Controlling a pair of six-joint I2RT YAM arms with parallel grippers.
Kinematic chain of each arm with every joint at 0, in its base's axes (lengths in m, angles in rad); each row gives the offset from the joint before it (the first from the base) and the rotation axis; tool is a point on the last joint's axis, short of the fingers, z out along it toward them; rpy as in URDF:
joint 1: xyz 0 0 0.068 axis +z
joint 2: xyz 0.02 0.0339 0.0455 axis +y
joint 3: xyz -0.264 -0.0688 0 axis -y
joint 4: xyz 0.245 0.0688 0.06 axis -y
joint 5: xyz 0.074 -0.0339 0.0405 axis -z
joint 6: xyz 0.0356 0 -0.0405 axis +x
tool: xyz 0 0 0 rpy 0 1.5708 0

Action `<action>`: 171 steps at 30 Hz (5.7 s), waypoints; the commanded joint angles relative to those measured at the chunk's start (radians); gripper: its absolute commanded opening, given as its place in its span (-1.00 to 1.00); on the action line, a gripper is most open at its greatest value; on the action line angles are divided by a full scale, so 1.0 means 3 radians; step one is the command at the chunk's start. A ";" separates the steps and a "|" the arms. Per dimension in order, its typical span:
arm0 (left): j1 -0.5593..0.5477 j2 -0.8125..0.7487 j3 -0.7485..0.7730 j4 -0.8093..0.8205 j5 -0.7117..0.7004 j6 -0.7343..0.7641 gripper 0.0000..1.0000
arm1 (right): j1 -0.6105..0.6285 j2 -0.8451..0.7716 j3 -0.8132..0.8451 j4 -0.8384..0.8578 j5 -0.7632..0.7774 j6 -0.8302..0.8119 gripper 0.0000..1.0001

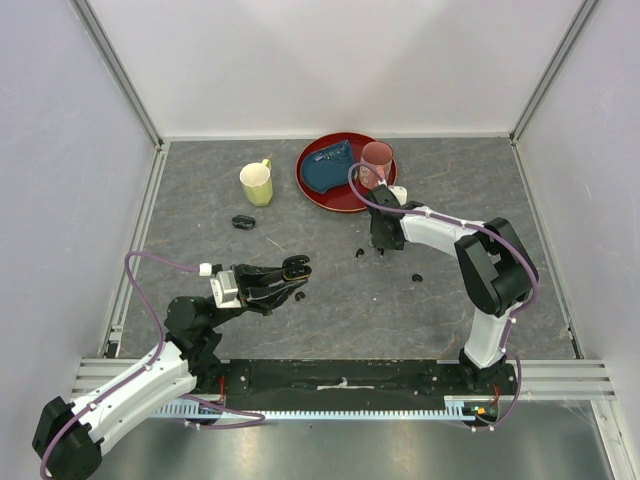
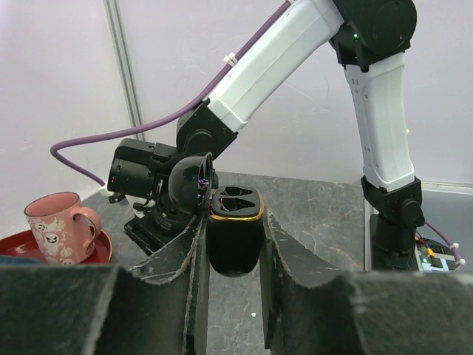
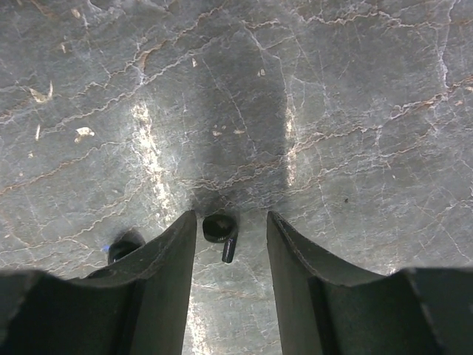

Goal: Insert the wireless bluetooth earbuds into the charging case
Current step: Pick up the earbud from the center of the board.

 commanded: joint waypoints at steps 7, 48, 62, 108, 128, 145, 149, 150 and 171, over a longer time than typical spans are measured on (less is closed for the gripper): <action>-0.0013 0.0015 -0.0003 0.0089 -0.0077 0.0141 -0.95 | -0.0005 0.0103 0.0075 0.0095 0.0047 -0.0009 -0.06; -0.0008 0.0015 0.0028 -0.0008 -0.0113 0.0131 -0.95 | -0.0005 -0.0081 -0.0038 0.0034 -0.0142 0.0017 -0.04; -0.0013 0.0015 0.0038 -0.0049 -0.0133 0.0146 -0.95 | -0.0005 0.0032 -0.0032 0.0059 -0.0096 0.0016 -0.12; -0.0008 0.0086 0.0023 -0.0014 -0.0153 0.0126 -0.95 | 0.0000 -0.0024 -0.0140 0.0176 -0.0244 -0.0198 -0.54; -0.0013 0.0122 0.0023 0.0002 -0.0153 0.0110 -0.96 | 0.0000 0.0093 -0.0155 0.0131 -0.0280 -0.0229 -0.21; -0.0013 0.0081 0.0028 -0.0054 -0.0158 0.0121 -0.96 | 0.0000 0.0124 -0.0165 0.0069 -0.0285 -0.0040 -0.42; -0.0013 0.0097 0.0028 -0.0049 -0.0164 0.0121 -0.96 | 0.0000 0.0073 -0.0175 0.0090 -0.0321 -0.0075 -0.53; -0.0013 0.0102 0.0028 -0.0049 -0.0174 0.0121 -0.95 | 0.0005 0.0048 -0.0181 0.0105 -0.0346 -0.0091 -0.58; -0.0013 0.0194 0.0023 0.0170 -0.0368 -0.0135 -0.96 | 0.0521 -0.2237 -0.0840 0.1035 -0.0091 -0.0684 -0.90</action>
